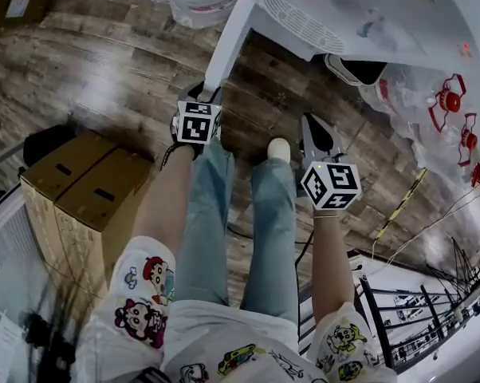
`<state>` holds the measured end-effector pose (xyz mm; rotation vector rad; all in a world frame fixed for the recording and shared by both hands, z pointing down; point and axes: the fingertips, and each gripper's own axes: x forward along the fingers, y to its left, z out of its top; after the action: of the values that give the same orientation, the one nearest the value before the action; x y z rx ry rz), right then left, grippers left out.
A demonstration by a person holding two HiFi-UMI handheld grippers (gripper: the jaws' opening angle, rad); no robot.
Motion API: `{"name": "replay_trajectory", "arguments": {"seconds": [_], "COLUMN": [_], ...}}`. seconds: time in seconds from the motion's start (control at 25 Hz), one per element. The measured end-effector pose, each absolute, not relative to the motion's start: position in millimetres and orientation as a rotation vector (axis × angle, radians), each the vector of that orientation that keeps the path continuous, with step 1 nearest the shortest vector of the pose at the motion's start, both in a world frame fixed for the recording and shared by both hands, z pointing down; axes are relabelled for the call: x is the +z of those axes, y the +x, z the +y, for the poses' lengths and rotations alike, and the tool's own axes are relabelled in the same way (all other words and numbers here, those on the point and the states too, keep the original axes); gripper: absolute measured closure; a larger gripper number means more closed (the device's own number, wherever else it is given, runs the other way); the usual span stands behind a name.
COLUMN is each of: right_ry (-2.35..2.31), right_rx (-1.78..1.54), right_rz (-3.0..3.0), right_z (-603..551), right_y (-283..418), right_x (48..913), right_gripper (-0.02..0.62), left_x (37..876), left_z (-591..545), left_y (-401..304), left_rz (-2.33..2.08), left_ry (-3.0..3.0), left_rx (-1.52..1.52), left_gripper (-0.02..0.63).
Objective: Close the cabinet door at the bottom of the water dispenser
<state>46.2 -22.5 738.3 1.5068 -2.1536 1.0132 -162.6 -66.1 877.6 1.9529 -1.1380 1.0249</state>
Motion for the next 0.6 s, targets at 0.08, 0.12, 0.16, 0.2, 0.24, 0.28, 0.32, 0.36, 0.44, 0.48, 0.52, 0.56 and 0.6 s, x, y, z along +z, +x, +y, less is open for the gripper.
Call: {"name": "replay_trajectory", "arguments": {"seconds": [0.08, 0.12, 0.16, 0.2, 0.24, 0.28, 0.32, 0.36, 0.44, 0.48, 0.52, 0.56, 0.6], "right_ry": [1.518, 1.524, 1.533, 1.543, 1.552, 1.559, 1.564, 1.568, 1.576, 1.581, 1.587, 1.591, 1.594], "right_rx": [1.017, 1.020, 1.023, 1.028, 1.033, 1.036, 1.036, 1.036, 1.039, 1.043, 1.048, 1.053, 1.058], "right_rz": [-2.149, -2.147, -2.144, -2.142, -2.139, -2.137, -2.134, -2.131, -2.125, -2.123, -2.122, -2.122, -2.122], "right_z": [-14, -10, -6, -3, 1, 4, 7, 10, 15, 18, 19, 21, 23], "right_y": [62, 69, 76, 83, 89, 95, 101, 107, 117, 122, 127, 132, 137], "right_x": [739, 740, 741, 741, 742, 742, 743, 745, 747, 748, 749, 750, 750], "right_gripper": [0.584, 0.584, 0.584, 0.583, 0.584, 0.583, 0.583, 0.584, 0.584, 0.584, 0.584, 0.584, 0.584], "left_x": [879, 879, 880, 880, 880, 881, 881, 882, 883, 883, 884, 884, 884], "left_z": [-59, -55, -53, -51, -49, -46, -44, -42, -40, -39, -39, -38, -37], "left_y": [-148, -141, -135, -128, -121, -114, -107, -100, -86, -80, -74, -68, -63], "left_rz": [-1.150, -1.155, -1.160, -1.164, -1.167, -1.168, -1.167, -1.165, -1.155, -1.150, -1.145, -1.143, -1.141], "left_ry": [1.941, 1.938, 1.935, 1.934, 1.934, 1.935, 1.939, 1.943, 1.950, 1.950, 1.946, 1.940, 1.935], "left_rx": [1.020, 1.016, 1.011, 1.006, 1.003, 1.001, 1.001, 1.003, 1.007, 1.009, 1.008, 1.005, 1.004], "left_gripper": [0.429, 0.428, 0.426, 0.425, 0.423, 0.422, 0.420, 0.422, 0.420, 0.420, 0.420, 0.419, 0.419]}}
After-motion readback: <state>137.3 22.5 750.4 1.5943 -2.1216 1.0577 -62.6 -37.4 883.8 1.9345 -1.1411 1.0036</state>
